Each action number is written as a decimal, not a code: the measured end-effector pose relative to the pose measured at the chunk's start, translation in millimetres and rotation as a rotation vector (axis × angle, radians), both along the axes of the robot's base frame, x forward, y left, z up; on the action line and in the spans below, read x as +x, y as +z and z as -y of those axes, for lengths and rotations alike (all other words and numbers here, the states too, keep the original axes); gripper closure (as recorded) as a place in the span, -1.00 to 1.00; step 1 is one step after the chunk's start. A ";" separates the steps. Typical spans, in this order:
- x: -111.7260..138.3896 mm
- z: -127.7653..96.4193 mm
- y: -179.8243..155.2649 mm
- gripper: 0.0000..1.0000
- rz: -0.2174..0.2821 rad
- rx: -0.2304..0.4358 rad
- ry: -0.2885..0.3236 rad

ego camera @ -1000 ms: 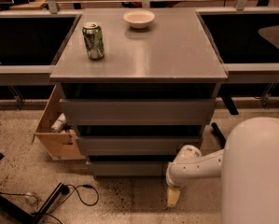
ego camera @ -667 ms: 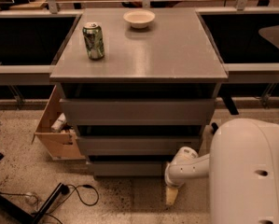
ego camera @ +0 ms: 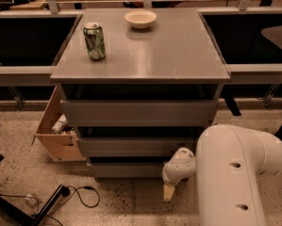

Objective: Open bottom drawer

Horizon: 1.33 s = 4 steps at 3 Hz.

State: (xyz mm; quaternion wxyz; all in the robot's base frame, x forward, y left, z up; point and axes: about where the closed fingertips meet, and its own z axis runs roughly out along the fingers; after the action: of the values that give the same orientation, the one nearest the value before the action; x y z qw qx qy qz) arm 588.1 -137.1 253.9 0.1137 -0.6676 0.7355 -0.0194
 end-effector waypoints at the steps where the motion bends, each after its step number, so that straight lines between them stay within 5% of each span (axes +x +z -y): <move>1: 15.9 -5.2 -18.6 -1.00 -0.003 0.010 0.004; 4: 47.9 -22.9 -46.2 -1.00 -0.010 0.025 0.022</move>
Offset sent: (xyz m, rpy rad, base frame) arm 0.0562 0.0116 -0.0356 0.0307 -0.0179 0.0055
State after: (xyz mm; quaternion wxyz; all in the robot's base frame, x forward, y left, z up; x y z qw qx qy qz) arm 636.0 -114.3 207.7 0.1184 -0.6742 0.7290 -0.0055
